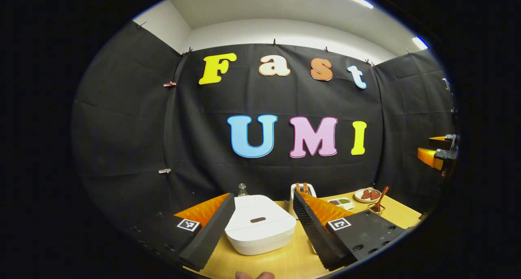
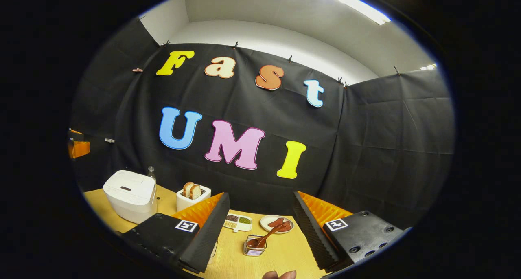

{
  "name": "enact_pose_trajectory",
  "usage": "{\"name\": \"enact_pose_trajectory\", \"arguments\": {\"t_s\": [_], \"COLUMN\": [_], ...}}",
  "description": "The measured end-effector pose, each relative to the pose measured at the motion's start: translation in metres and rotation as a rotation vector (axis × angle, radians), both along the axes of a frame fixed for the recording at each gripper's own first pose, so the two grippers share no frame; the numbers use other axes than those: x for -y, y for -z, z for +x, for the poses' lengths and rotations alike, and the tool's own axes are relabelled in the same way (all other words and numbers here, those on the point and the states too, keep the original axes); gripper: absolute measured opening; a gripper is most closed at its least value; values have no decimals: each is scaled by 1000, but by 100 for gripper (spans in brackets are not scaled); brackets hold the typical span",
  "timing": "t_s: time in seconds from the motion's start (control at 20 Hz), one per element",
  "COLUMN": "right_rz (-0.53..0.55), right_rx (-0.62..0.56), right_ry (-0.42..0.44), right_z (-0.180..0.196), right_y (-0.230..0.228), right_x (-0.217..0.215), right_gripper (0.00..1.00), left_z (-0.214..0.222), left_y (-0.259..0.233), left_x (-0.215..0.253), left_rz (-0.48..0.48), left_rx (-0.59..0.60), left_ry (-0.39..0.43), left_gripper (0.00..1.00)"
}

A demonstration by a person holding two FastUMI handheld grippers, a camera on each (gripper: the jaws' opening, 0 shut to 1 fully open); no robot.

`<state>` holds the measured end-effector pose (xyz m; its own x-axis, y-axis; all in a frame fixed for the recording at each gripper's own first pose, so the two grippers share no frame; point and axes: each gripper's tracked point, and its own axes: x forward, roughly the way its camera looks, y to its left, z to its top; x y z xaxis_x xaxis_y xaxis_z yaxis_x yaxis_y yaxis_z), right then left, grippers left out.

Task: Close the left gripper, press the button to open the rice cooker; take a wooden spoon from the chopstick holder with the right hand, scoop a spoonful of rice and pour it into the rice cooker, then put the wooden spoon back into the chopstick holder.

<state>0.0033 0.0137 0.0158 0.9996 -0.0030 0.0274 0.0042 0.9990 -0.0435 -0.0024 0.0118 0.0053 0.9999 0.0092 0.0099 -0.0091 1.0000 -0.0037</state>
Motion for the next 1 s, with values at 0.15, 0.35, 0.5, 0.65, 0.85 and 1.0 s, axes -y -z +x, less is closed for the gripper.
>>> {"name": "enact_pose_trajectory", "arguments": {"t_s": [0.15,0.35,0.5,0.65,0.85,1.0], "right_rz": [4,20,4,-8,-18,-17], "right_rx": [-6,-8,-3,2,-10,-23], "right_ry": [2,10,7,11,5,6], "right_z": [0,2,2,0,-3,-5], "right_y": [4,3,-1,-3,2,7], "right_x": [1,1,-1,0,-4,-6], "right_gripper": [97,97,97,97,97,97], "left_z": [-1,-1,0,1,26,55], "left_y": [-1,-6,-10,-8,15,34], "left_x": [3,10,-2,2,-8,-10], "left_rz": [-2,-34,-74,-124,-99,-79], "left_rx": [5,20,28,7,-114,-226], "left_ry": [27,85,105,181,241,278], "left_gripper": [92,31,8,7,7,7]}}
